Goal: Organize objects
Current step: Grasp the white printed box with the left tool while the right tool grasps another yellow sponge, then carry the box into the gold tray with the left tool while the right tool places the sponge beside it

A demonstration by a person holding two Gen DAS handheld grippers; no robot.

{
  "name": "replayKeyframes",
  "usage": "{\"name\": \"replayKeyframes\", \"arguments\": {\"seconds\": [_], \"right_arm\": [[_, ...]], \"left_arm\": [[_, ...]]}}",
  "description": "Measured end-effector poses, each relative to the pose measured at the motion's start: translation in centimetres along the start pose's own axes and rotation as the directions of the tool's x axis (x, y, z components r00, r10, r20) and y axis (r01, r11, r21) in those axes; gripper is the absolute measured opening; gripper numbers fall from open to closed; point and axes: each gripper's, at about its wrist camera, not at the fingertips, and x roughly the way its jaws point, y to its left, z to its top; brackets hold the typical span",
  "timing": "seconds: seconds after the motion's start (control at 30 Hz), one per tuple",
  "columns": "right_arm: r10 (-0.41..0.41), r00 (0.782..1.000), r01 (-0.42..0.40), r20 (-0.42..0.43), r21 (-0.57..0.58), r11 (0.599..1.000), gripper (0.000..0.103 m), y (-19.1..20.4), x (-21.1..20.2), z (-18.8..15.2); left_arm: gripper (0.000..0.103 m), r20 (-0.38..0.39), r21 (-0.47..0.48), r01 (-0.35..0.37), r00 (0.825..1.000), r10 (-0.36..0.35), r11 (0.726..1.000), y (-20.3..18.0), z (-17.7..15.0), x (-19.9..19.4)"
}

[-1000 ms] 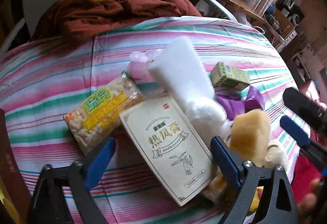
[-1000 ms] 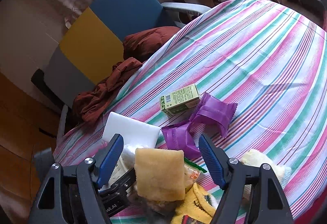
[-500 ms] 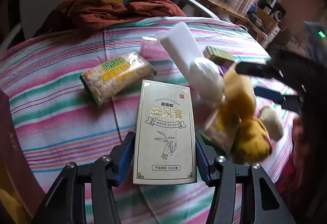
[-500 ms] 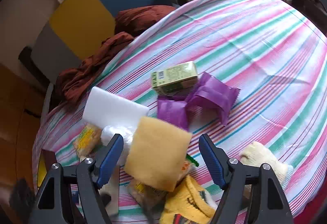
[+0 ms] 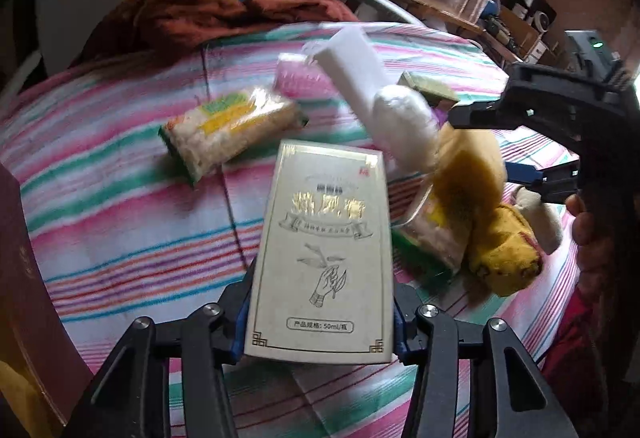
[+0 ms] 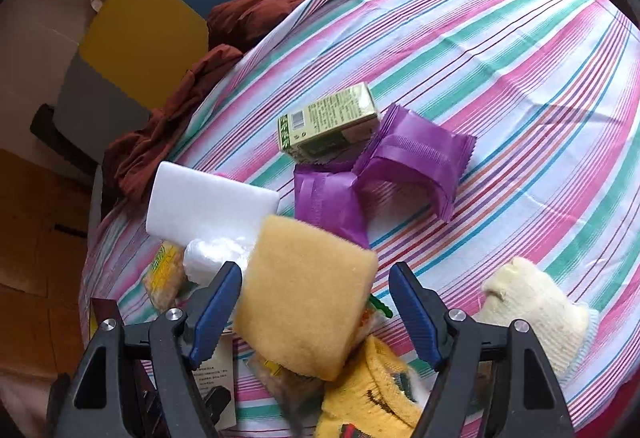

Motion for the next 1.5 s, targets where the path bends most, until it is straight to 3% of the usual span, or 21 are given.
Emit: {"name": "replayKeyframes", "arguments": {"seconds": [0.03, 0.1, 0.23, 0.47, 0.63, 0.8, 1.0, 1.2, 1.5], "right_arm": [[0.003, 1.0, -0.003, -0.003, -0.015, 1.0, 0.061, 0.2, 0.1, 0.0], [0.001, 1.0, -0.001, -0.006, -0.054, 0.999, 0.058, 0.8, 0.2, -0.2], [0.002, 0.996, 0.007, 0.093, -0.091, 0.996, 0.058, 1.4, -1.6, -0.3], [0.102, 0.98, -0.076, 0.171, -0.154, 0.985, 0.058, 2.6, -3.6, -0.5], [0.168, 0.956, -0.094, 0.239, -0.291, 0.952, 0.058, 5.4, -5.3, -1.7], [0.216, 0.95, -0.112, 0.226, -0.398, 0.91, 0.058, 8.8, -5.9, -3.7], [0.275, 0.953, -0.174, 0.128, -0.513, 0.841, 0.058, 15.0, -5.4, -7.3], [0.322, 0.947, -0.262, -0.016, -0.621, 0.739, 0.058, 22.2, -3.9, -12.3], [0.286, 0.938, -0.336, -0.196, -0.715, 0.613, 0.059, 32.2, 0.3, -19.7]], "left_arm": [[0.053, 0.009, -0.003, 0.008, 1.0, -0.008, 1.0, 0.2, -0.2, 0.0], [0.052, 0.015, 0.002, 0.0, 1.0, 0.0, 1.0, 0.1, -0.3, -0.3], [0.052, 0.029, -0.005, 0.0, 1.0, 0.0, 1.0, 0.3, -0.7, -1.2], [0.052, 0.1, -0.02, -0.004, 0.995, 0.006, 1.0, 0.9, -1.9, -5.0], [0.052, 0.164, -0.091, -0.023, 0.986, 0.038, 0.996, 3.6, -3.1, -9.0], [0.052, 0.239, -0.191, -0.07, 0.964, 0.115, 0.979, 7.9, -4.7, -13.8], [0.052, 0.272, -0.339, -0.147, 0.93, 0.246, 0.929, 14.4, -7.0, -18.0], [0.052, 0.257, -0.485, -0.206, 0.895, 0.364, 0.85, 20.8, -9.9, -20.3], [0.053, 0.196, -0.612, -0.278, 0.854, 0.482, 0.74, 27.4, -12.6, -21.3]]}}
